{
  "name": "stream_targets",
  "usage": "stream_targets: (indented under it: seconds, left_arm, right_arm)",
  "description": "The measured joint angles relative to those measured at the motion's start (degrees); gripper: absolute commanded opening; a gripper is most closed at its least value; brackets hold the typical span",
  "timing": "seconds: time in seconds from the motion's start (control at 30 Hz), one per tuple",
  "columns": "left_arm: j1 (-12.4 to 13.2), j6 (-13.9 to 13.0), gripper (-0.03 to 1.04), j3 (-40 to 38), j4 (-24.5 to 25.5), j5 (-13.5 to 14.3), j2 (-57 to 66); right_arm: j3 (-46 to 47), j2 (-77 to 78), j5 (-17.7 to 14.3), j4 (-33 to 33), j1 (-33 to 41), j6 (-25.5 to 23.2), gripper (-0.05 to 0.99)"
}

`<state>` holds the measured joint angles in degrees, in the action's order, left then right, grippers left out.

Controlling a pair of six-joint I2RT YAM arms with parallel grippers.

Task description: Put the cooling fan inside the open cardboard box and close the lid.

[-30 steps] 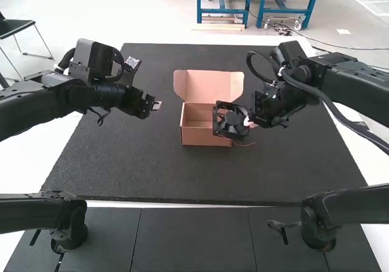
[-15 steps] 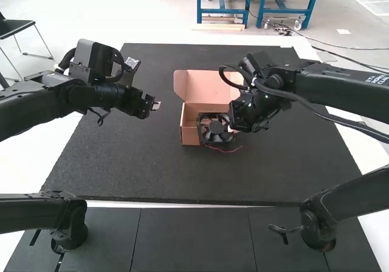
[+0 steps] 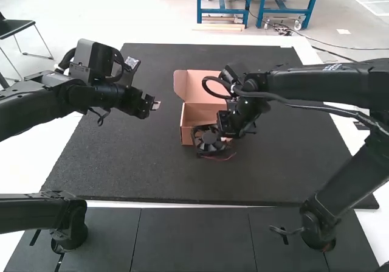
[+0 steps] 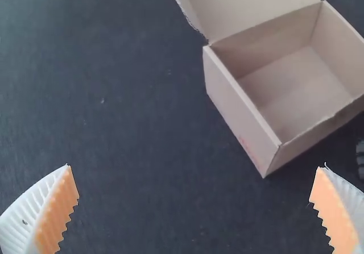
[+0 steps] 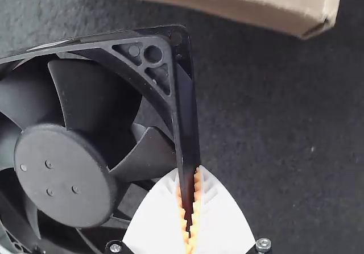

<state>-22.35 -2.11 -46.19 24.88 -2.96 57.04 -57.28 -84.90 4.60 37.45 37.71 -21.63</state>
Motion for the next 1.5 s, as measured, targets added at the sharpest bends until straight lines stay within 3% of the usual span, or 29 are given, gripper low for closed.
stream_targets:
  seconds: [0.43, 0.9, 1.5]
  left_arm:
    - [0.00, -1.49, 0.96, 2.36, 0.81, 0.00, -0.11]
    - [0.00, -1.75, 0.96, 2.36, 0.68, 0.00, -0.11]
    - [0.00, -1.73, 0.96, 2.27, 0.31, 0.00, -0.11]
  right_arm:
    - [-12.85, -7.48, -1.92, -0.63, -3.02, -0.20, -0.02]
    - [-15.67, -11.50, -2.36, -1.16, -8.33, 0.44, -0.02]
    - [-20.28, -17.29, -2.25, -1.77, -8.37, 0.90, -0.02]
